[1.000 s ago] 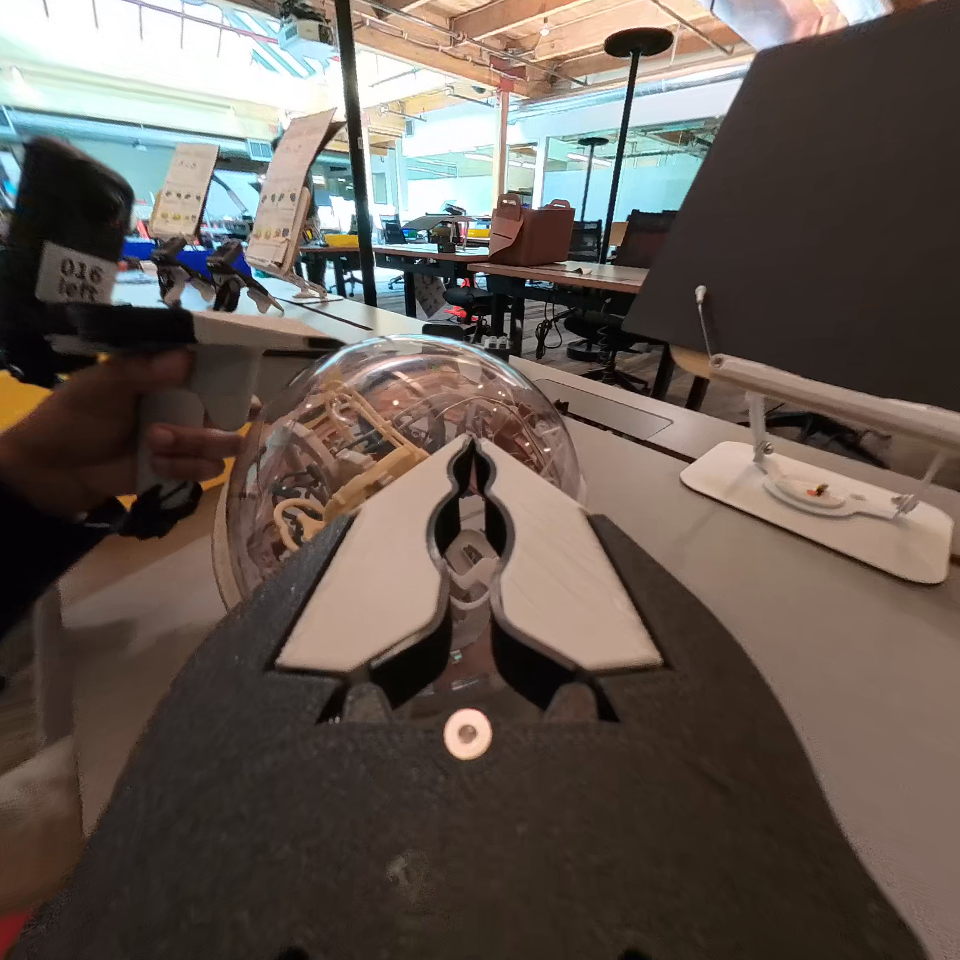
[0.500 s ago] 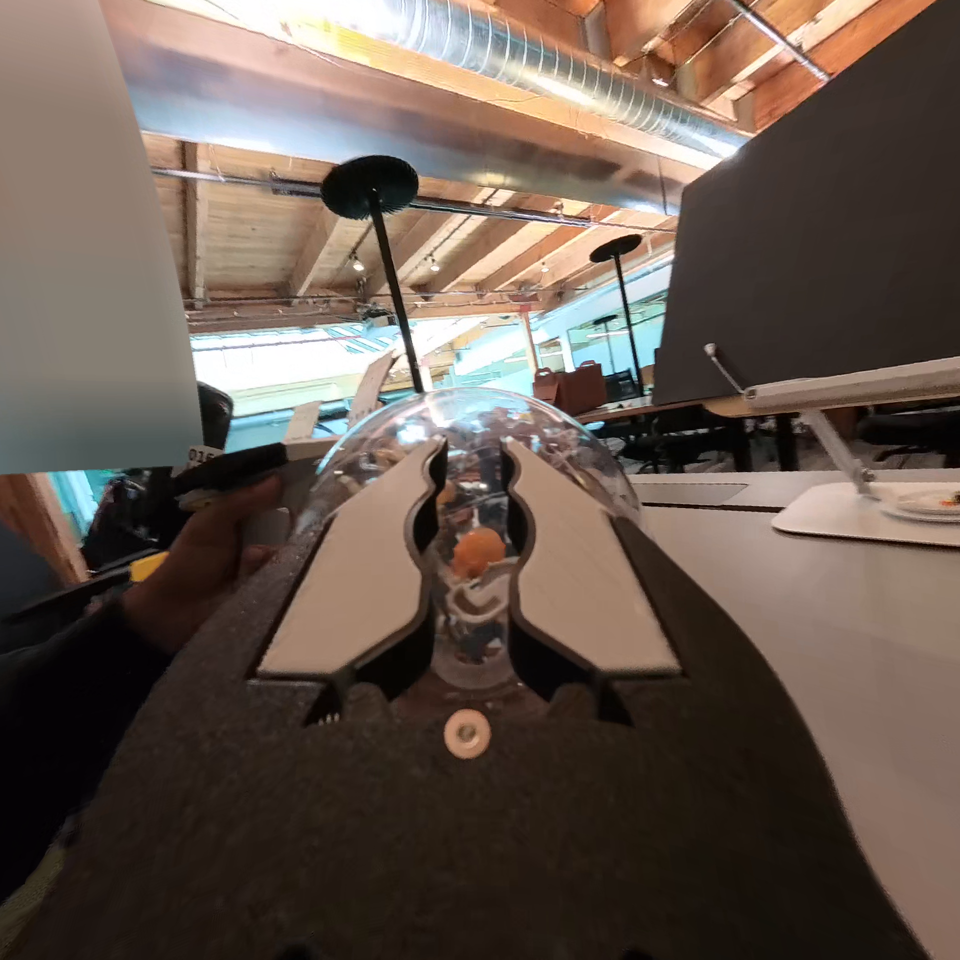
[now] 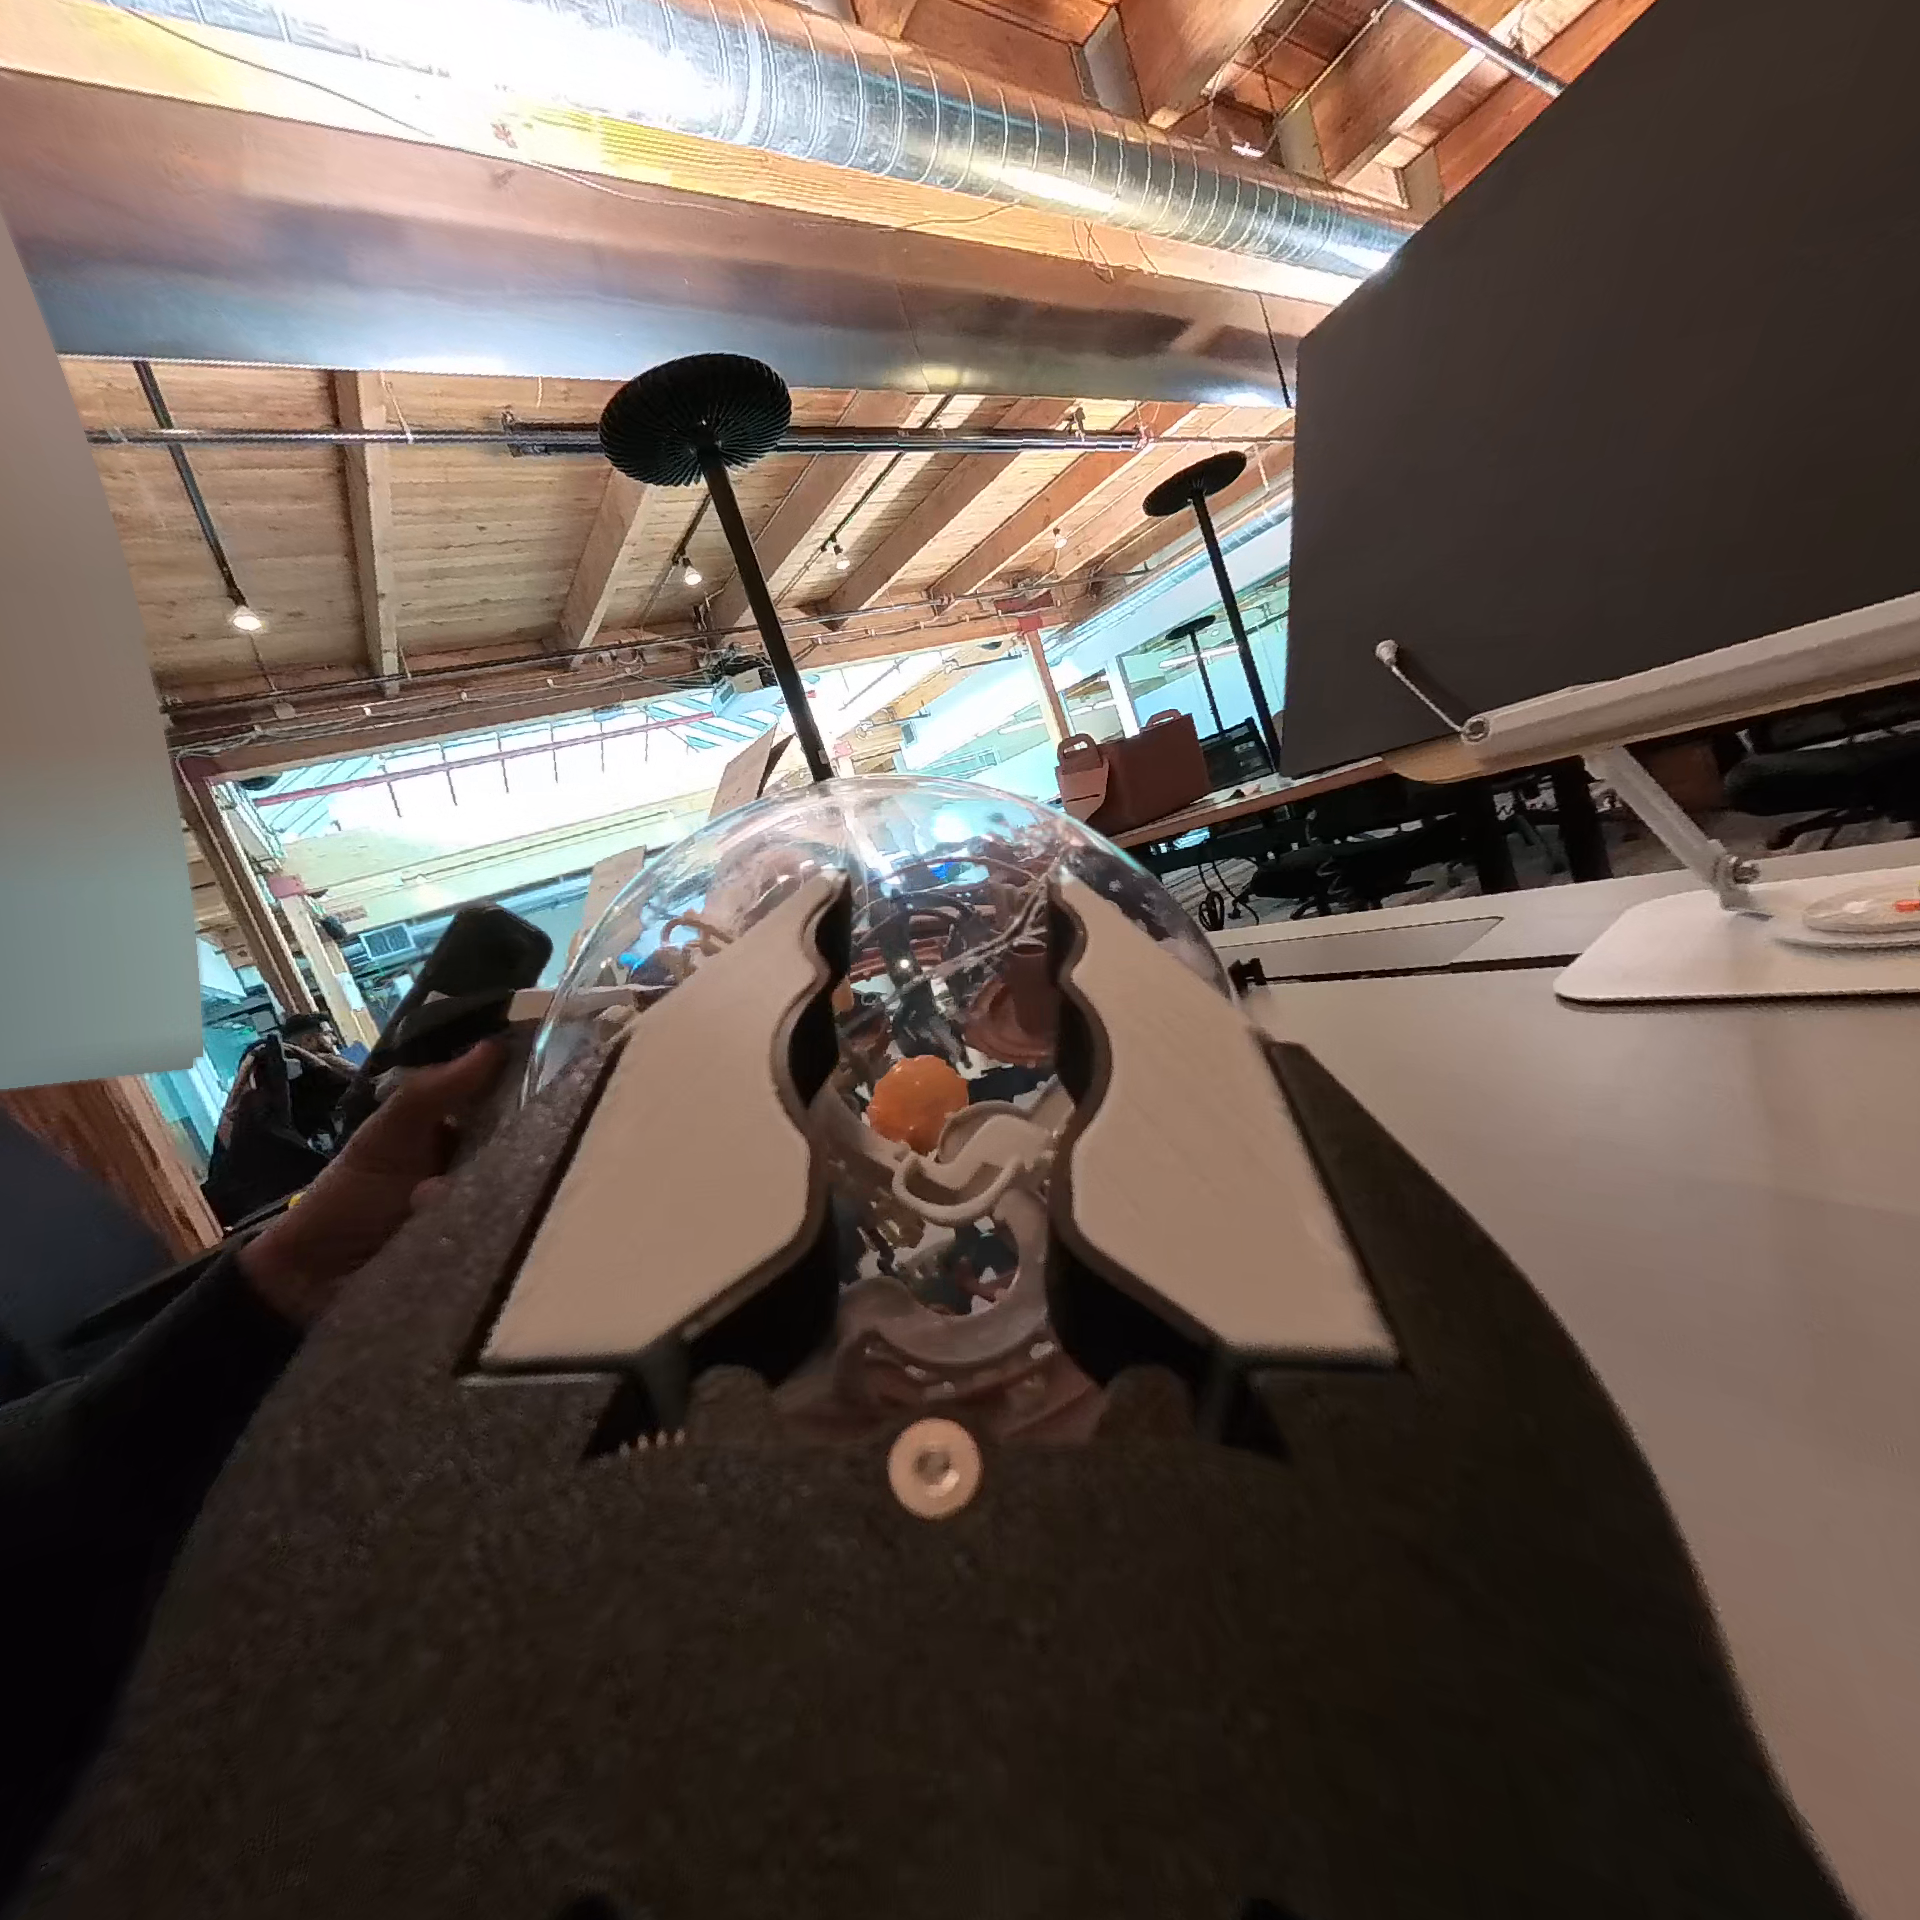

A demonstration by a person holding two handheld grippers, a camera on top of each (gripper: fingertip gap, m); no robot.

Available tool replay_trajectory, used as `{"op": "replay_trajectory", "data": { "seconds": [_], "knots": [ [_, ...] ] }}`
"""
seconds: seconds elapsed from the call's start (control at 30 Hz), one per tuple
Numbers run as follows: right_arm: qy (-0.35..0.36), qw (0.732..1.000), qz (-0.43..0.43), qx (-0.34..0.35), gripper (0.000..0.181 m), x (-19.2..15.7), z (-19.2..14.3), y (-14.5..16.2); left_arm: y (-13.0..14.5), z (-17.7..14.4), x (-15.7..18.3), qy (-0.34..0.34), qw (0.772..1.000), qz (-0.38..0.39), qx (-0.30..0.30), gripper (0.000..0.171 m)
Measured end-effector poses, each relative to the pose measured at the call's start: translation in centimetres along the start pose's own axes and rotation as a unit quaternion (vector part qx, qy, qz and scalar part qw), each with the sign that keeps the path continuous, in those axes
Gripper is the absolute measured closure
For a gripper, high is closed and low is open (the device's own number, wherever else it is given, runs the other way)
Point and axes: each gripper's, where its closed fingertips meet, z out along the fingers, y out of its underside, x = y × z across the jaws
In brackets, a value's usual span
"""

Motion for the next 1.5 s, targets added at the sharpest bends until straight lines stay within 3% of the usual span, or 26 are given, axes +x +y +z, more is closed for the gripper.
{"op": "replay_trajectory", "data": {
  "seconds": [0.1,0.27,0.63,0.73,0.8,0.93,1.03,1.13,1.23,1.33,1.5],
  "knots": [
    [-0.001,1.0,0.0,0.002,0.146,0.0,0.0,0.0,0.1,0.2,-0.1,0.012,0.999,-0.045,0.003,0.126],
    [-0.008,1.0,-0.02,0.001,0.142,-0.5,0.1,0.1,-0.3,0.1,0.4,0.031,0.998,-0.043,0.022,0.161],
    [0.027,1.0,0.0,0.011,0.143,1.0,-0.2,-0.2,-0.8,1.0,0.8,0.029,0.996,-0.038,0.074,0.161],
    [0.046,0.999,-0.009,0.003,0.143,1.6,-0.3,-0.1,-0.9,1.1,0.6,-0.009,0.997,-0.001,0.079,0.161],
    [0.049,0.998,-0.037,-0.018,0.135,1.3,-0.1,0.5,-1.7,0.7,-1.1,-0.075,0.99,-0.017,0.12,0.163],
    [0.006,0.984,-0.177,-0.031,0.13,-2.2,0.3,1.2,-2.2,-0.2,-3.2,-0.114,0.978,-0.052,0.17,0.165],
    [-0.088,0.931,-0.351,-0.047,0.128,-7.5,-0.3,3.6,-2.4,-0.7,-4.1,-0.124,0.97,-0.079,0.192,0.165],
    [-0.145,0.835,-0.528,-0.055,0.128,-10.8,-1.5,7.7,-2.4,-1.0,-4.7,-0.118,0.966,-0.115,0.199,0.165],
    [-0.154,0.736,-0.649,-0.118,0.129,-10.3,-2.1,12.0,-2.3,-1.2,-5.1,-0.117,0.965,-0.13,0.197,0.165],
    [-0.137,0.7,-0.686,-0.147,0.129,-9.2,-1.8,13.3,-2.3,-1.1,-4.8,-0.108,0.966,-0.133,0.192,0.165],
    [-0.11,0.633,-0.758,-0.113,0.154,-9.1,-1.4,13.1,-2.4,-1.0,-4.4,-0.105,0.967,-0.131,0.189,0.164]
  ]
}}
